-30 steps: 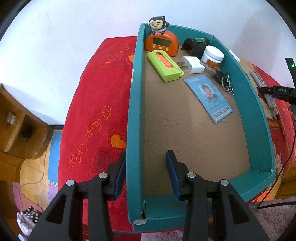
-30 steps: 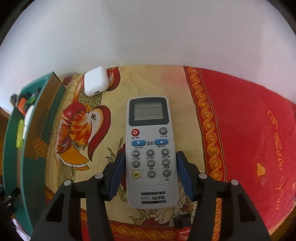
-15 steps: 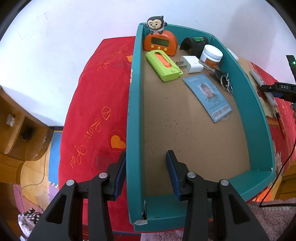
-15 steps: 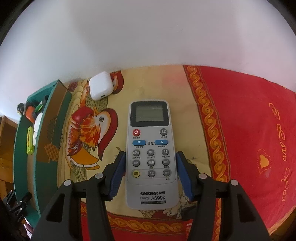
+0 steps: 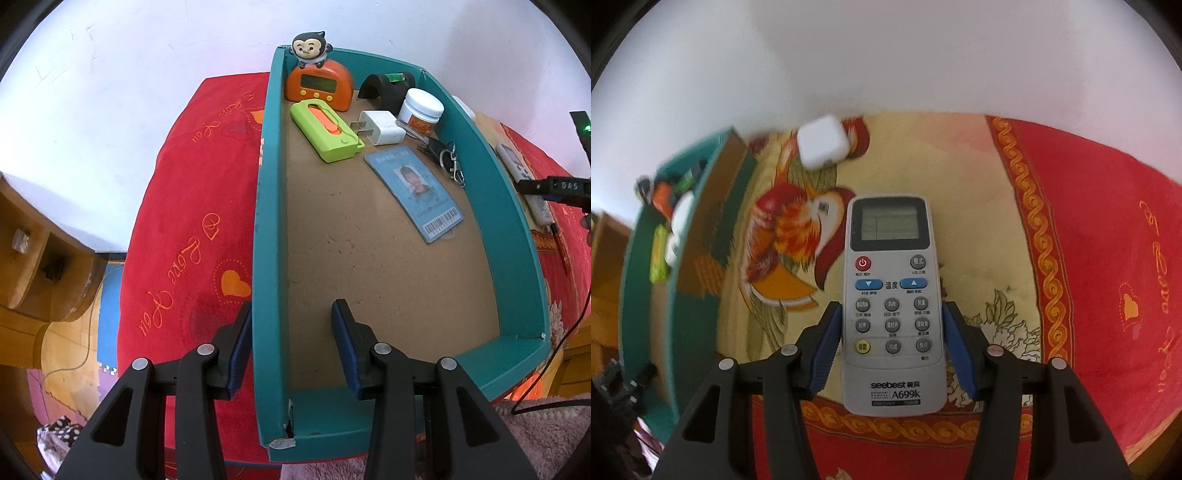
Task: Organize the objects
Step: 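Close the right gripper on the white air-conditioner remote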
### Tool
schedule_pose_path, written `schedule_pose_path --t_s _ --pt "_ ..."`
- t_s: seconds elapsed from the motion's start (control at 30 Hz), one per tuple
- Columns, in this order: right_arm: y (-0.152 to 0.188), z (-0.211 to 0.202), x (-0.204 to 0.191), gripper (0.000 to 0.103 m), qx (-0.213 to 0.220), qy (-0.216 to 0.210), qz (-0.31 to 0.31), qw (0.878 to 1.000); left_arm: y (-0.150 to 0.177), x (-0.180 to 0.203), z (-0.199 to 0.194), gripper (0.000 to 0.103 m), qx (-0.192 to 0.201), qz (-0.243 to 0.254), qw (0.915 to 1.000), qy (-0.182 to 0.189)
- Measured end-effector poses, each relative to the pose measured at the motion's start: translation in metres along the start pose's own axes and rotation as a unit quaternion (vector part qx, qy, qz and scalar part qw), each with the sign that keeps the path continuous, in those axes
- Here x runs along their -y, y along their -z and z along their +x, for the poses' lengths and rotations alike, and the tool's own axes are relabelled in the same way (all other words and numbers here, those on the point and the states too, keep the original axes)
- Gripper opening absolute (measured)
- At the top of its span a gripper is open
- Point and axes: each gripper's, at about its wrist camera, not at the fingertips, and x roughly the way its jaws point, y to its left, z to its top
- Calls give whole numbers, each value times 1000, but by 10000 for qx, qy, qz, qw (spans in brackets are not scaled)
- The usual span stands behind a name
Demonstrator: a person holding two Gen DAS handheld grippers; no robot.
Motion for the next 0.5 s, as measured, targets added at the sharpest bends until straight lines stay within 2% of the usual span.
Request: schedule_pose_path --t_s 0.23,0.5 --pt "2 8 -21 56 -71 347 -281 9990 1 0 0 43 17 1 10000 4" --pt "-2 13 -30 63 -116 376 -146 9991 1 0 0 43 35 15 10000 20"
